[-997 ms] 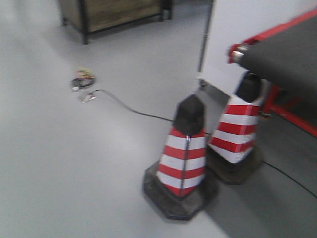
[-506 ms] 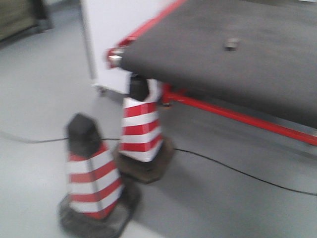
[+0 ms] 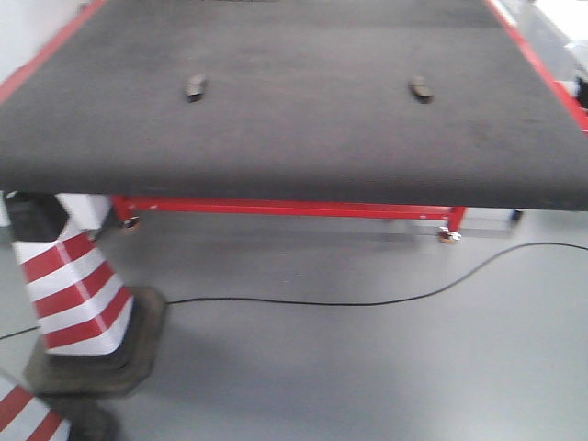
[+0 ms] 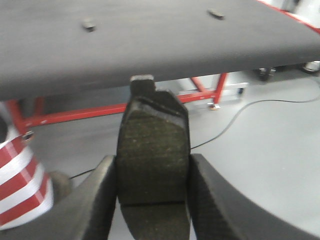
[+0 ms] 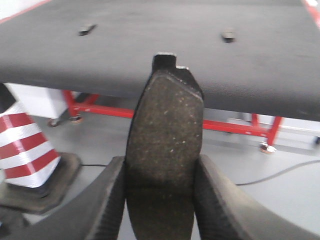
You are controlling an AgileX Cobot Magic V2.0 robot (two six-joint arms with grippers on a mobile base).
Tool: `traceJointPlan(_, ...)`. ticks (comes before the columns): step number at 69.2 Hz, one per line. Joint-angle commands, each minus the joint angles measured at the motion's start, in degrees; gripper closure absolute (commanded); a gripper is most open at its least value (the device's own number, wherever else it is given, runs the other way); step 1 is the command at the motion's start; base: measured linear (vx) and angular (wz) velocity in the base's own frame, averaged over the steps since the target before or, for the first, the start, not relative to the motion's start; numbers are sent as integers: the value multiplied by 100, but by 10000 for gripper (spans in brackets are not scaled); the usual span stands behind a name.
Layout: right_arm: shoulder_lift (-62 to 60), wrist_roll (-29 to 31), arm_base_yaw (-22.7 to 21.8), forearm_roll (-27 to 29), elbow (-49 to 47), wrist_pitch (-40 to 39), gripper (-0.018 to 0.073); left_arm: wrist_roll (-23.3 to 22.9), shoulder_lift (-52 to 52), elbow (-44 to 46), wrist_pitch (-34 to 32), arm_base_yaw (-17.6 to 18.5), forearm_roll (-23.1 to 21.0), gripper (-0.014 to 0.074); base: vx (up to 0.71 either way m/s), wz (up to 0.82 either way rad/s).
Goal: Move and align brake pads A on conveyor
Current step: 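Turn and stop the base facing the black conveyor belt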
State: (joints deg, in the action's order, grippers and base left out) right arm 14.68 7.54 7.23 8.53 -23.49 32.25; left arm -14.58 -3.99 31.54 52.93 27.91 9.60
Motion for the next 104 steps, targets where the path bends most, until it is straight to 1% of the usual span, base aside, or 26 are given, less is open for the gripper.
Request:
traceJointPlan(1, 49, 46, -17, 10, -189, -559, 562, 4, -125, 135, -555, 27, 42, 603, 9, -47)
traceJointPlan(40, 49, 46, -17, 10, -189, -559, 562, 4, -125, 135, -555, 27, 37, 603, 19, -20)
traceJointPlan(104, 49, 46, -17, 5, -189, -558, 562, 4, -125, 135, -555, 27, 37, 603, 39, 4)
